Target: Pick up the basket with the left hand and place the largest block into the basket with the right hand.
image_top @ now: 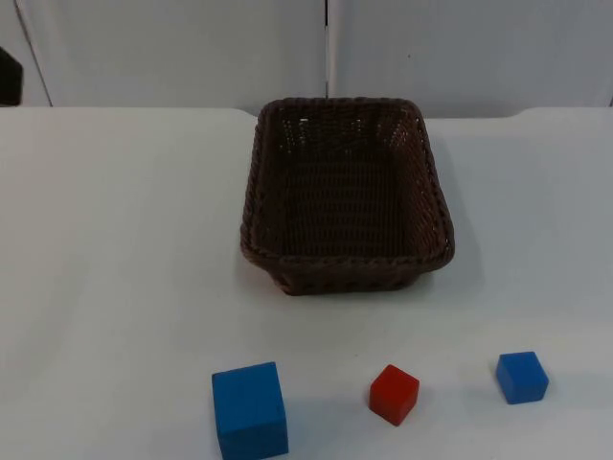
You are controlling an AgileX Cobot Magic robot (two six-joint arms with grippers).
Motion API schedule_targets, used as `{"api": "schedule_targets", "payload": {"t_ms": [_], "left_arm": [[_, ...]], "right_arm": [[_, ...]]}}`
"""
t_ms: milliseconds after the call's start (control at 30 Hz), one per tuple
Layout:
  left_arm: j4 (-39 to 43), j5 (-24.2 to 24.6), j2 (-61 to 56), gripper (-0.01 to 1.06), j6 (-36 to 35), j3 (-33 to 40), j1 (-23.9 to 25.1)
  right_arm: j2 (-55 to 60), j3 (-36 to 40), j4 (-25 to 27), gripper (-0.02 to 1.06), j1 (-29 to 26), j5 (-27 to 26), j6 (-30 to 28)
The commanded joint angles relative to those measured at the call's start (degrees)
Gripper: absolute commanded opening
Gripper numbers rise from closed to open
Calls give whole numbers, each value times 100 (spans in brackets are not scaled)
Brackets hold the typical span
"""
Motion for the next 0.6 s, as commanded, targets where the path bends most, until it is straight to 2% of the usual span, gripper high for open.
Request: {"api": "schedule_targets", "payload": {"t_ms": [0, 400, 567], "left_arm": [[-365, -280, 393, 105, 308, -53, 22], [-530, -264, 1494, 105, 349, -722, 11], [-539, -311, 1874, 105, 427, -1012, -176]], "right_arm": [[-25, 38, -26, 105, -32, -6, 14], [-25, 38, -26, 105, -32, -6, 14], [-25, 38, -37, 105, -32, -6, 14]]}}
